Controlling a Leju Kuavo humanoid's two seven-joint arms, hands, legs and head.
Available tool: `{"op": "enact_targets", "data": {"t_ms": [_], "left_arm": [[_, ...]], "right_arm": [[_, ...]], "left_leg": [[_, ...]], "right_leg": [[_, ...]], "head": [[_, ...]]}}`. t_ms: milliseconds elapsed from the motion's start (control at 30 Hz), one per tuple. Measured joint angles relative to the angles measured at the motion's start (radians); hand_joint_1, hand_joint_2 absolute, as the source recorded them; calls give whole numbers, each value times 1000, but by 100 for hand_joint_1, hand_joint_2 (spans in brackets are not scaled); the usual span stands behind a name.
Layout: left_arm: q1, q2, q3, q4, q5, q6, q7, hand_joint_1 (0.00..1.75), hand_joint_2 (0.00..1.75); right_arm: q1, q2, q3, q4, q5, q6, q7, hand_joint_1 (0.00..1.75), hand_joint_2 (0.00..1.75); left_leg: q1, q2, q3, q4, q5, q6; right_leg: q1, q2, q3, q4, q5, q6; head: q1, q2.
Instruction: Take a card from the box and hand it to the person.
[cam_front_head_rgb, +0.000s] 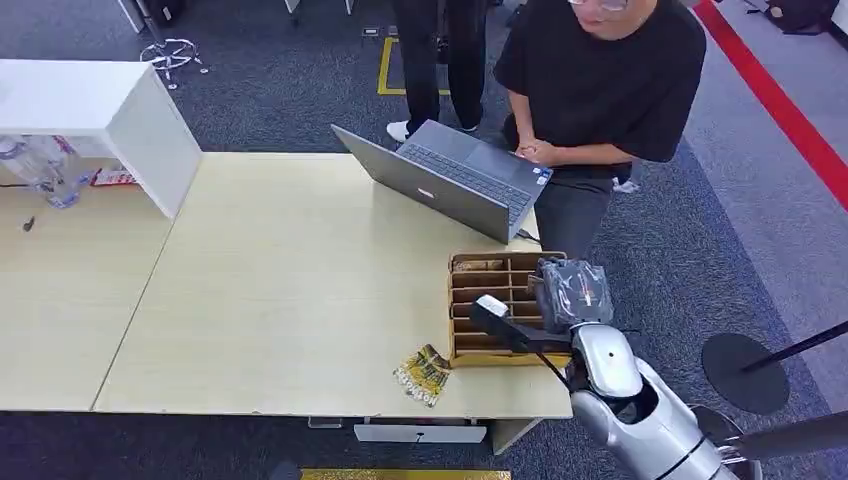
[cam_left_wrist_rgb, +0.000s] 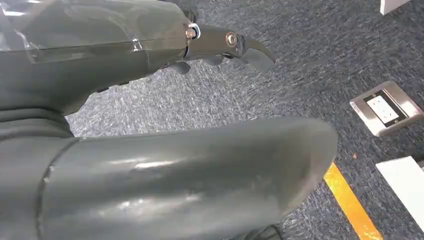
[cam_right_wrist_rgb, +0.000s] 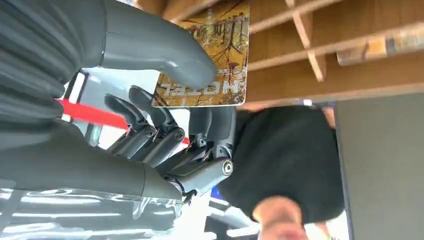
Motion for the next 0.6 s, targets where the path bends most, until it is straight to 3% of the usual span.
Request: {"op": "enact_targets", "data": {"t_ms": [200, 600], "left_arm": [[1, 0, 0, 0, 0, 2, -3, 0, 0], [6, 0, 0, 0, 1, 3, -7, 0, 0]], "right_arm": [[-6, -20, -3, -103, 51, 32, 0, 164, 175], [-23, -53, -22, -247, 89, 64, 0, 166, 175]], "left_leg": [[0, 0, 0, 0, 0, 0], [0, 0, 0, 0, 0, 0]], "right_leg": [[0, 0, 0, 0, 0, 0], [0, 0, 0, 0, 0, 0]], "head": [[0, 0], [0, 0]]}}
